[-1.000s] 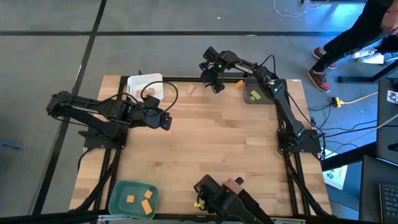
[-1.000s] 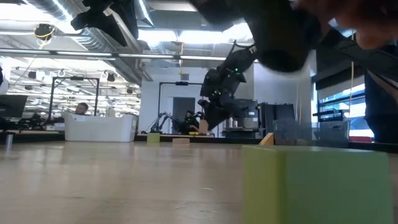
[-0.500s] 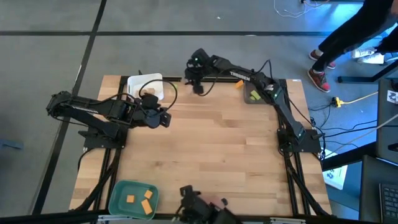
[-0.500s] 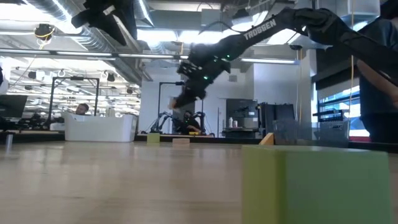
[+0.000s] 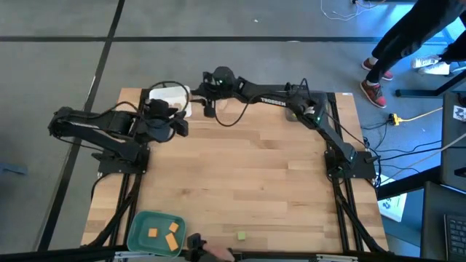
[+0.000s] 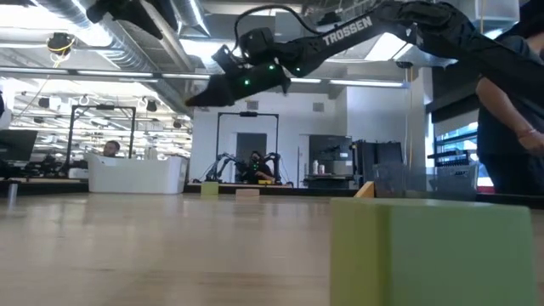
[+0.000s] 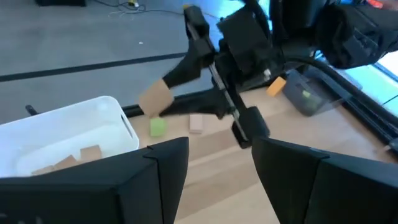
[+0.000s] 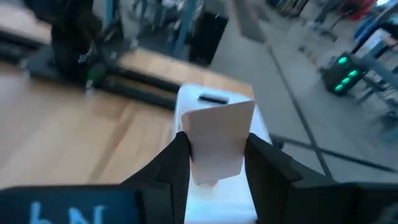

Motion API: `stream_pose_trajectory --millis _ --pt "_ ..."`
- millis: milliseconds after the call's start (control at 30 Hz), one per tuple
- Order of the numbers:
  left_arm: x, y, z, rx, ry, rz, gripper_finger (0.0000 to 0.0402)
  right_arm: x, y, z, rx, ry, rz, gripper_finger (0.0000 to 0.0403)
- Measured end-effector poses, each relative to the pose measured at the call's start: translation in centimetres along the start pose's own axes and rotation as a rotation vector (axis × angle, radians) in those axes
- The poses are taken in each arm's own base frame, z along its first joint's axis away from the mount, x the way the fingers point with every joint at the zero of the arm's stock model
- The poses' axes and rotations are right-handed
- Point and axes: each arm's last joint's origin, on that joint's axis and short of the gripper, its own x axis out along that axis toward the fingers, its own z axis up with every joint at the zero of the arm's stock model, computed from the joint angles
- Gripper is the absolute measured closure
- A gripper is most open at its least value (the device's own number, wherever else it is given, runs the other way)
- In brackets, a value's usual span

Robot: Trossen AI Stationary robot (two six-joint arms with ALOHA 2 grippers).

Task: Sort & place blocks by color
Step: Put the brown block into the white bin

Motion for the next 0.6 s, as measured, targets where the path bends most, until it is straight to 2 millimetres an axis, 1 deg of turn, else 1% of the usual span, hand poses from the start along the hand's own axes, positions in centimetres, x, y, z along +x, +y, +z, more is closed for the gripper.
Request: stream_pose_trajectory --millis 67,167,267,400,467,600 --pt "-0.24 0.28 0.21 -0.007 0.000 -0.009 0.0230 0.23 0.00 0.21 -0.008 -0.024 -0.035 0.0279" --pt "-0.35 0.41 0.28 0.026 0.004 -0.015 0.0230 0.39 0.05 -0.08 0.018 -0.007 -0.054 0.0279" --pt "-0.42 0.50 0.31 0.115 0.010 -0.021 0.0230 0.40 0.00 0.02 0.013 -0.020 -0.058 0.0279" --pt "-0.39 0.47 0.27 0.329 0.011 -0.023 0.0230 0.40 -0.03 0.10 0.011 -0.027 -0.061 0.0279" --pt "-0.41 0.42 0.31 0.405 0.007 -0.028 0.0230 0.40 -0.04 0.12 0.010 -0.029 -0.062 0.0279" --pt "-0.39 0.39 0.31 0.463 0.007 -0.031 0.0230 0.42 -0.02 0.31 0.004 -0.044 -0.069 0.0279"
